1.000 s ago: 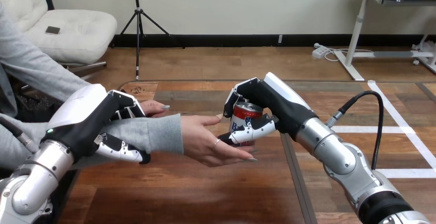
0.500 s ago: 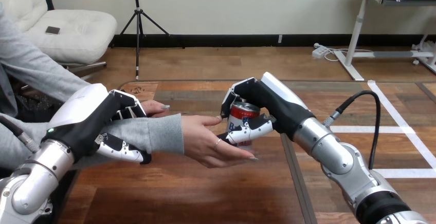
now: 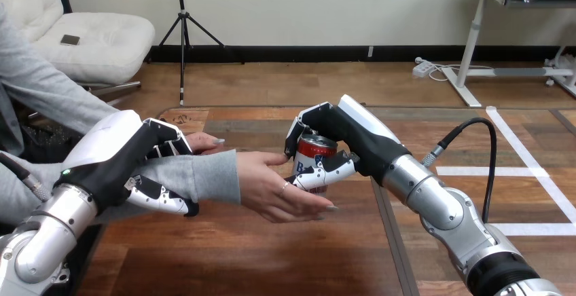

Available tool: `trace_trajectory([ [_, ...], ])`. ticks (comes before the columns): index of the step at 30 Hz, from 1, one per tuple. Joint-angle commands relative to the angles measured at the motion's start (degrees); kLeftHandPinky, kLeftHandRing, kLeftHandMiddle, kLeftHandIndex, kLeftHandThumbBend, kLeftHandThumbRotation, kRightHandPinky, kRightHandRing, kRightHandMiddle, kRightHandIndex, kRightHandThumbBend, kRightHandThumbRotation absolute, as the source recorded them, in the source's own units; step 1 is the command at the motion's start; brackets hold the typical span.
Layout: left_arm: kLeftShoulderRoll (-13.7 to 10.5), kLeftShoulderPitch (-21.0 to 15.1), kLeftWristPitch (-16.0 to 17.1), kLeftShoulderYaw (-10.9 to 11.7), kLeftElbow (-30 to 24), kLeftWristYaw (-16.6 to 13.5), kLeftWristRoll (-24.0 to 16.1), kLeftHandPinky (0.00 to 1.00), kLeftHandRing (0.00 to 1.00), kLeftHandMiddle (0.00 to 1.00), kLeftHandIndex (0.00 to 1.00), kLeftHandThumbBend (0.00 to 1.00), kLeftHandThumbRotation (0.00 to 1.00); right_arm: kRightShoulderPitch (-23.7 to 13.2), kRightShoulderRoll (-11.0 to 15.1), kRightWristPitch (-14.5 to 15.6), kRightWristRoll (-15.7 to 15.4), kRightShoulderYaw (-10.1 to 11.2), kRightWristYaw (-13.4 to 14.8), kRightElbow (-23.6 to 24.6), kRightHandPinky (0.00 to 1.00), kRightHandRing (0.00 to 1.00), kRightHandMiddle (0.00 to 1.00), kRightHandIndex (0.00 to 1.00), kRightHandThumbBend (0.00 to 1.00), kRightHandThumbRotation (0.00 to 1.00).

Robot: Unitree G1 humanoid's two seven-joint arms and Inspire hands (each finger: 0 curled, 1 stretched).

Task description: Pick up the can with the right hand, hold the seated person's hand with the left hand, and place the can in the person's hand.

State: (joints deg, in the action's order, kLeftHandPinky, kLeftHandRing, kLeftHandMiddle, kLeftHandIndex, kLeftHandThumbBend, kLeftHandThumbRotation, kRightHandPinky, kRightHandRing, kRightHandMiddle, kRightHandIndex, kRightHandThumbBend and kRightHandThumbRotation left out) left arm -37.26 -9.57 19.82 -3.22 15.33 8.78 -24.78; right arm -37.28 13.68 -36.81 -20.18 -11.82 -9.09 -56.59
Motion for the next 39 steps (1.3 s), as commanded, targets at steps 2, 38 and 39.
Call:
trace_trajectory([
  [2,-0.5,-3.6,2.1,1.7,-1.3,-1.1,1.5,0.29,0.33,0.4,0.44,0.83,0.0,-4.5,-0.8,-2.1,1.0,0.0,0.3,4.0,0.25,0.28,0.38,0.41,0.77,0.0],
  [38,-0.3,-3.4,2.2,1.7,-1.3,-1.9,0.6,0.25,0.29,0.37,0.44,0.81,0.0,-3.6,-2.1,-1.5,1.3,-0.2,-1.3,7.4,0.24,0.26,0.37,0.42,0.77,0.0],
  [39,-0.3,-3.4,2.2,1.7,-1.3,-2.0,0.5,0.25,0.29,0.37,0.44,0.81,0.0,-3.6,-2.1,-1.6,1.3,-0.2,-1.4,7.4,0.23,0.26,0.36,0.42,0.77,0.0],
])
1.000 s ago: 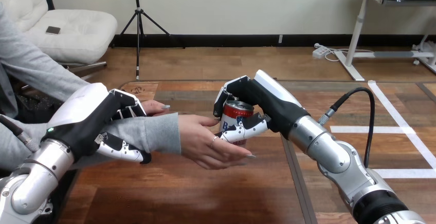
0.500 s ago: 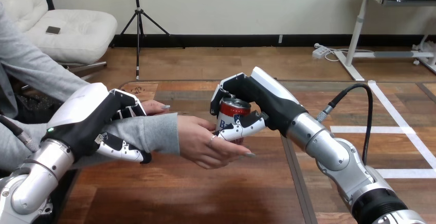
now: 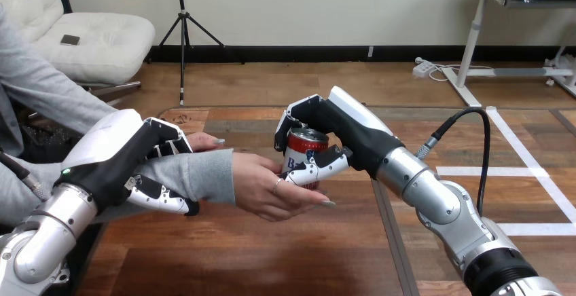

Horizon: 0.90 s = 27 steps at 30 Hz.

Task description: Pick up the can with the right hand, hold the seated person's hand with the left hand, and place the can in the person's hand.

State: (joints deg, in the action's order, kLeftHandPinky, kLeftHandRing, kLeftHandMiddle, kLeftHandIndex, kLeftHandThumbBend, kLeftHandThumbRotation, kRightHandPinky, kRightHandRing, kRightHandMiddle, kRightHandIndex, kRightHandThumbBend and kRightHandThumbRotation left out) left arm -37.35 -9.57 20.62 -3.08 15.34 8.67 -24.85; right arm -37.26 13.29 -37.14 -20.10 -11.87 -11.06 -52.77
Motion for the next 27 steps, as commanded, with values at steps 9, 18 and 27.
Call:
trace_trajectory([
  [9,-0.1,-3.4,1.7,1.5,-1.1,-2.1,0.7,0.22,0.27,0.35,0.43,0.81,0.0,-3.6,-1.9,-1.7,1.8,0.0,0.0,3.7,0.26,0.28,0.37,0.41,0.76,0.0],
  [18,-0.1,-3.3,1.3,1.5,-1.2,-1.9,0.8,0.23,0.28,0.36,0.43,0.8,0.0,-3.5,-1.9,-1.3,1.8,-0.1,-0.1,4.0,0.26,0.29,0.38,0.41,0.77,0.0],
  [27,-0.2,-3.3,1.6,1.6,-1.1,-1.9,0.9,0.24,0.29,0.36,0.43,0.8,0.0,-3.5,-1.8,-1.4,1.9,-0.1,-0.3,4.1,0.27,0.3,0.38,0.41,0.77,0.0],
])
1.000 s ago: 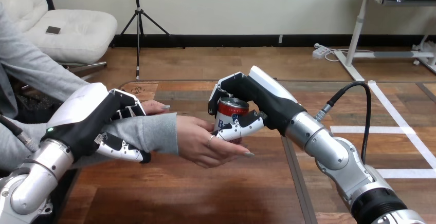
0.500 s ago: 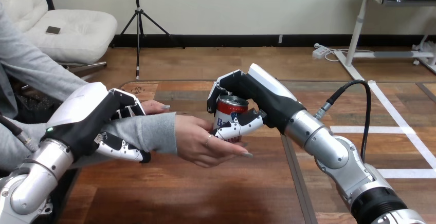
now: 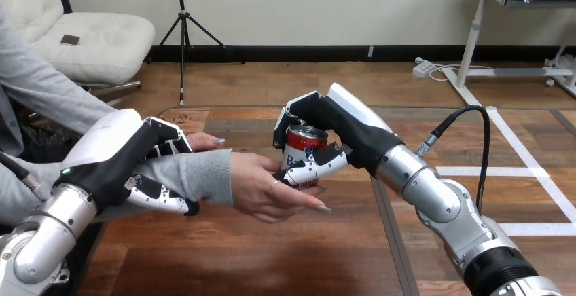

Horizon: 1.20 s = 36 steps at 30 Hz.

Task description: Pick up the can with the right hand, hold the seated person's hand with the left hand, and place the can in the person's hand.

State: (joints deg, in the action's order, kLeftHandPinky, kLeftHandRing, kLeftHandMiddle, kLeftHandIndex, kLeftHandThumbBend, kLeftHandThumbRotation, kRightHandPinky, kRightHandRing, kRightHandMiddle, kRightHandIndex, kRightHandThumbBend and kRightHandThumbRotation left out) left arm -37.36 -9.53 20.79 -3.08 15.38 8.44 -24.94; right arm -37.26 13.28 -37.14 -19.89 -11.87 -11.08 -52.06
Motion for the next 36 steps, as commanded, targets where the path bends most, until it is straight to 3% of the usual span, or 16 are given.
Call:
trace_trajectory([
  [1,-0.2,-3.3,1.4,1.6,-1.1,-1.8,0.9,0.24,0.29,0.36,0.43,0.8,0.0,-3.5,-1.8,-1.4,1.8,-0.1,-0.3,3.3,0.27,0.3,0.38,0.41,0.77,0.0],
  [19,-0.1,-3.0,0.8,1.7,-1.6,-1.8,0.7,0.26,0.31,0.38,0.44,0.8,0.0,-3.3,-1.4,0.1,2.5,0.0,-1.6,3.8,0.3,0.34,0.4,0.42,0.79,0.0],
  [32,-0.1,-2.9,0.4,1.7,-1.8,-1.7,0.5,0.26,0.31,0.38,0.44,0.8,0.0,-2.6,-1.2,3.3,3.4,0.3,-3.4,5.7,0.36,0.4,0.44,0.47,0.89,0.0],
  [36,-0.1,-2.9,0.2,1.7,-1.9,-1.8,0.4,0.26,0.31,0.38,0.44,0.8,0.0,-2.2,-1.0,5.3,3.8,0.3,-4.3,6.9,0.38,0.43,0.47,0.49,0.88,0.07],
])
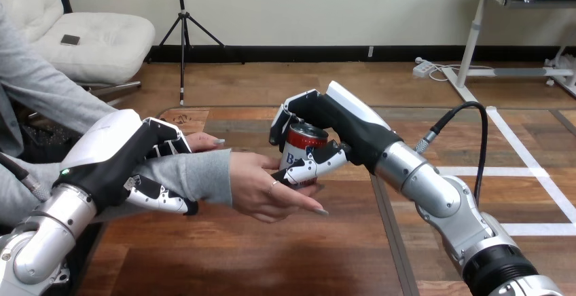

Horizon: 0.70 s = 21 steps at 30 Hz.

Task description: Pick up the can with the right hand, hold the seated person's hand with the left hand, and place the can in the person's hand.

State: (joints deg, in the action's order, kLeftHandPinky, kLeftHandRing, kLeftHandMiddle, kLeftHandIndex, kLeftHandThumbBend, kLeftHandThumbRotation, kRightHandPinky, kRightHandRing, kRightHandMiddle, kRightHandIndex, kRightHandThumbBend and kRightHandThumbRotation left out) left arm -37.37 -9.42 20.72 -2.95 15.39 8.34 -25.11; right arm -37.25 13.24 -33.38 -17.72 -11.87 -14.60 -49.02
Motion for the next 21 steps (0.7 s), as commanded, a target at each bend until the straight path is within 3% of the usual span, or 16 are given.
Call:
trace_trajectory([
  [1,-0.1,-3.0,0.2,1.6,-2.0,-1.7,0.5,0.26,0.3,0.38,0.44,0.8,0.0,-2.1,-0.9,1.9,1.6,0.3,-0.9,4.2,0.38,0.44,0.47,0.5,0.87,0.09],
  [11,-0.1,-2.9,0.3,1.6,-2.1,-1.6,0.6,0.25,0.3,0.37,0.44,0.8,0.0,-0.9,-0.7,6.2,2.0,0.6,-2.9,7.8,0.45,0.51,0.54,0.56,0.84,0.43],
  [14,-0.1,-2.9,0.5,1.6,-2.0,-2.0,0.2,0.26,0.31,0.38,0.44,0.8,0.0,-0.8,-0.6,6.7,2.1,0.7,-3.2,8.3,0.47,0.53,0.56,0.58,0.85,0.55],
  [21,-0.1,-2.9,0.7,1.6,-1.7,-2.2,0.3,0.24,0.29,0.37,0.44,0.8,0.0,-0.6,-0.6,6.8,2.7,0.9,-4.0,8.4,0.47,0.53,0.56,0.59,0.88,0.71],
])
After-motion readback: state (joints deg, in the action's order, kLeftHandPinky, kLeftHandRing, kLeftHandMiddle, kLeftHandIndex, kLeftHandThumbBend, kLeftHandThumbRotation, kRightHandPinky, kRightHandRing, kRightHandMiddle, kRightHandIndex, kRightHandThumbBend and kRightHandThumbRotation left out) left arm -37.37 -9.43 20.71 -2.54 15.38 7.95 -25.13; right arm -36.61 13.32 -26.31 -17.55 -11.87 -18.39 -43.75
